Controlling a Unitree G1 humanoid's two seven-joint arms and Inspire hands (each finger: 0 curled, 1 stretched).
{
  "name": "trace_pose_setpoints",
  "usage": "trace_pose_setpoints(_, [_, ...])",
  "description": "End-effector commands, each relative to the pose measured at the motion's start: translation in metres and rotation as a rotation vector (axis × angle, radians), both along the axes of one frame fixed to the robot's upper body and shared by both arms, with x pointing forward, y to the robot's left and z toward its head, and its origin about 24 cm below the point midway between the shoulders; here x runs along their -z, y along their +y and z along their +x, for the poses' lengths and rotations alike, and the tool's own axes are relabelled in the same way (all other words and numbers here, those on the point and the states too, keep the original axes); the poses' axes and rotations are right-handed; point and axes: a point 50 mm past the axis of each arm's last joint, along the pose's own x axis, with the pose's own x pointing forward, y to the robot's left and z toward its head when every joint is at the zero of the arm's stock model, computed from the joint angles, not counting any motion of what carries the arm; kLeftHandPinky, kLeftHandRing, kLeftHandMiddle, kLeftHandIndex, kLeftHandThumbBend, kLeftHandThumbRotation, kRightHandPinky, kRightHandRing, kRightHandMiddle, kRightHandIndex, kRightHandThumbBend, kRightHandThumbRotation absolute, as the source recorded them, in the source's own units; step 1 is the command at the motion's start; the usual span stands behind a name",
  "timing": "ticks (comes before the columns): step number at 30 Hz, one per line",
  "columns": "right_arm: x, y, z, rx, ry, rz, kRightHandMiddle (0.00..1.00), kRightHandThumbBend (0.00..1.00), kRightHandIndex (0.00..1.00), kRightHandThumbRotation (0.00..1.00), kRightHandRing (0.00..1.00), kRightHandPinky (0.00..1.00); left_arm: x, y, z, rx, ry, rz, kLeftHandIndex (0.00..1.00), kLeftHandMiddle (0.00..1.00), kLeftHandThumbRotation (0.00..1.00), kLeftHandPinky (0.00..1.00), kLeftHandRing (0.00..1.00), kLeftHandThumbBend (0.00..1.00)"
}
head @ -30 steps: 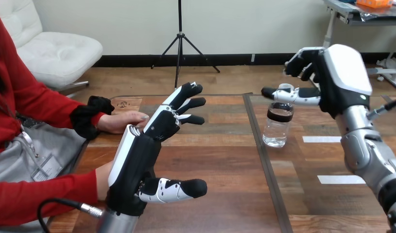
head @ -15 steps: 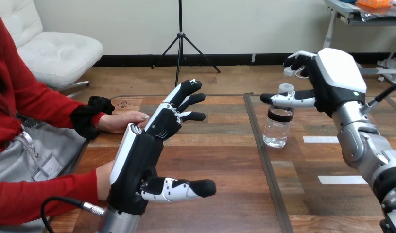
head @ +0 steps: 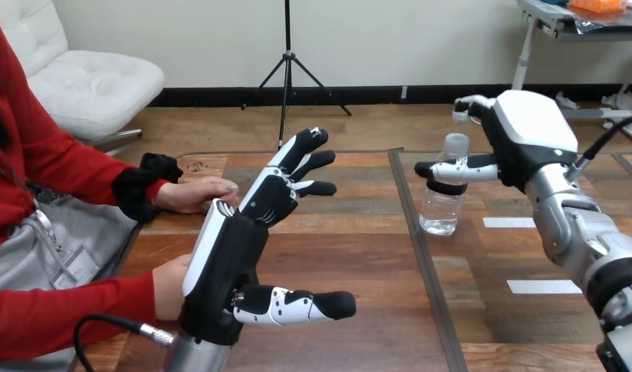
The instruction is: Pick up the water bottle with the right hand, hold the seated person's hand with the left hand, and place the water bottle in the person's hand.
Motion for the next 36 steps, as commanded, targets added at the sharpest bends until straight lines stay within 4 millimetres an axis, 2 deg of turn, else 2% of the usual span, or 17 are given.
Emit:
trace_pose_setpoints(1, [-0.029,0.018,0.016,-0.036,-0.068,-0.01,0.87,1.0,0.86,0.71,0.88,0.82,-0.013,-0.004,0.003,0.002,-0.077,-0.012,0.93,0.93,0.46,0.72,0.87,1.0])
trace_pose_setpoints(20, [-0.016,0.018,0.014,-0.005,0.043,-0.052,0.89,1.0,0.9,0.7,0.9,0.88,-0.011,-0.008,-0.004,-0.002,-0.075,-0.036,0.92,0.93,0.46,0.73,0.87,1.0])
trace_pose_setpoints(36, [-0.001,0.016,0.01,0.013,0.114,-0.115,0.87,1.0,0.88,0.69,0.86,0.83,-0.009,-0.013,-0.012,-0.005,-0.066,-0.053,0.92,0.93,0.46,0.75,0.88,1.0])
